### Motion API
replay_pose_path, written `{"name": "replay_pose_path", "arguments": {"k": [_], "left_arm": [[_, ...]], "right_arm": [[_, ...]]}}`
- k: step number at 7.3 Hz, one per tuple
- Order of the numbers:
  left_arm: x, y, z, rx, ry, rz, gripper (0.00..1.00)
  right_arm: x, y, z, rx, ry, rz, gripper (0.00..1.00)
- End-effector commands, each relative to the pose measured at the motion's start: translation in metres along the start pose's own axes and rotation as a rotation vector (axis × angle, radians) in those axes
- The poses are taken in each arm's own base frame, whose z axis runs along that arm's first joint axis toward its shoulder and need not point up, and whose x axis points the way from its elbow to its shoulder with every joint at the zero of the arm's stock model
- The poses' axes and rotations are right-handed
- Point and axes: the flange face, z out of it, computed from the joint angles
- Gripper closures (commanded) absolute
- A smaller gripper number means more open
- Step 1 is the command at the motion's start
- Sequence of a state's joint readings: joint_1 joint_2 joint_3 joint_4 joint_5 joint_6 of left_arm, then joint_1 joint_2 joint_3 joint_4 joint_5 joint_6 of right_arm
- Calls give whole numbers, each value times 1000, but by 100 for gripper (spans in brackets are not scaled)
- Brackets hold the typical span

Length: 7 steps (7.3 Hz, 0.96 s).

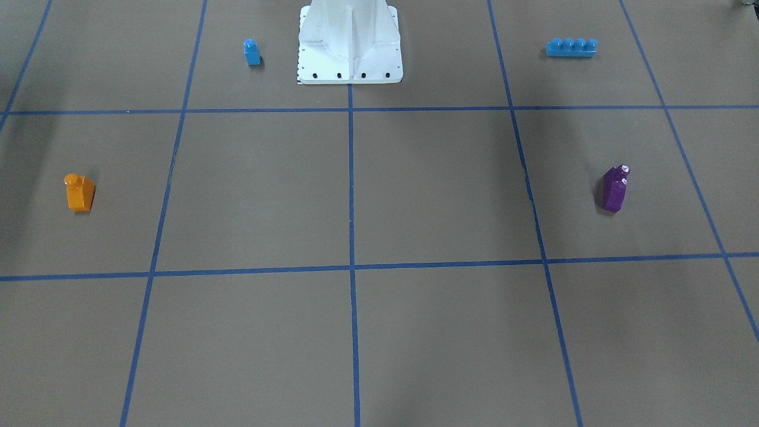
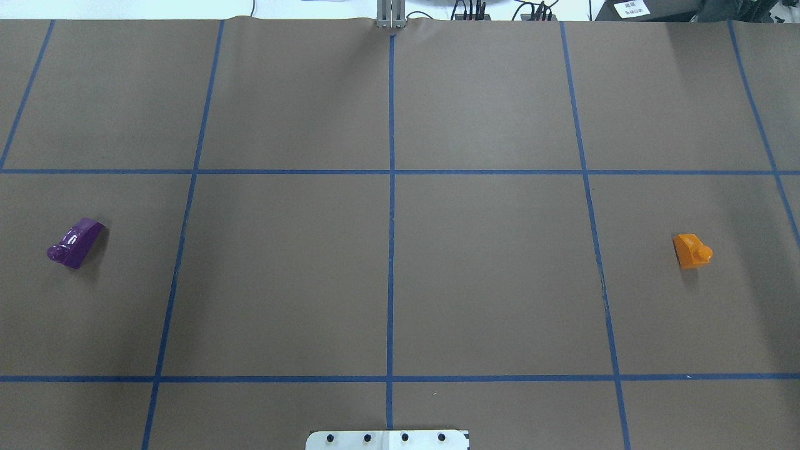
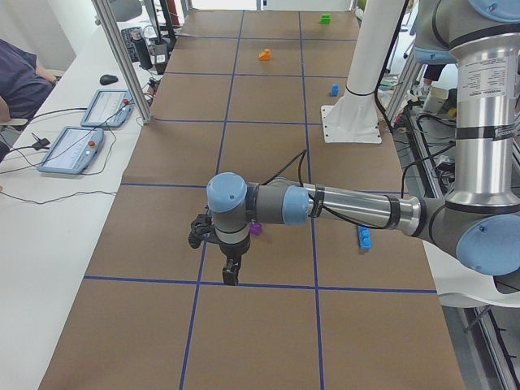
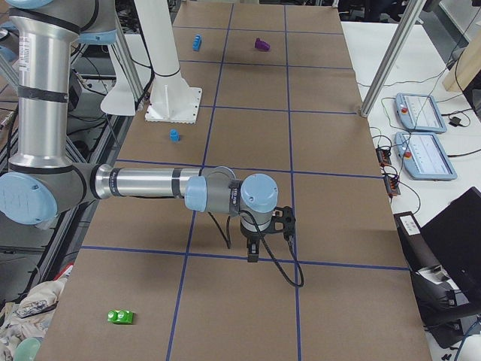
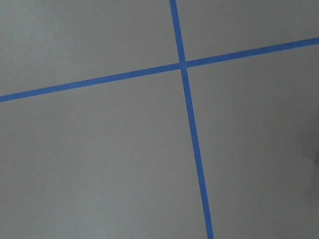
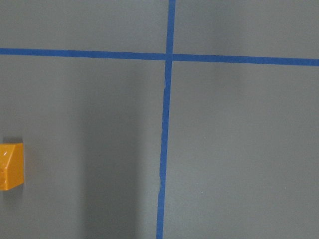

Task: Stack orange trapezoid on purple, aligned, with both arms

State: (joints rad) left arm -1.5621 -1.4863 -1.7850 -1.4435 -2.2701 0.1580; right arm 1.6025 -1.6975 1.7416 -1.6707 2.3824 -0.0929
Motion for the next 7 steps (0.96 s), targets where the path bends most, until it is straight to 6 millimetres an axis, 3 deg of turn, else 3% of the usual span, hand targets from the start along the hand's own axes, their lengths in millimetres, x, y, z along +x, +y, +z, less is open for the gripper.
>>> {"name": "replay_pose_path", "arguments": {"k": [1,2,3,4,5,6,7], "left_arm": [[2,0,-4,8,0,3,0],[10,-5,-12,29,-1,25,0],[36,-26,-18,61,-3,102,0],[64,-37,-6,61,35,166,0],[91,-53,-19,120,133,206,0],[121,-62,-9,148,176,180,0],[164,-66,6,140,220,35,0]], "right_arm": [[1,1,0,1,-1,7,0],[0,1,0,1,-4,10,0],[-7,-6,-6,18,-8,-6,0],[-13,-11,-11,29,-10,-18,0],[-19,-12,-15,36,-18,-29,0],[-31,-23,-19,47,-19,-60,0],[-34,-31,-22,55,-18,-67,0]]}}
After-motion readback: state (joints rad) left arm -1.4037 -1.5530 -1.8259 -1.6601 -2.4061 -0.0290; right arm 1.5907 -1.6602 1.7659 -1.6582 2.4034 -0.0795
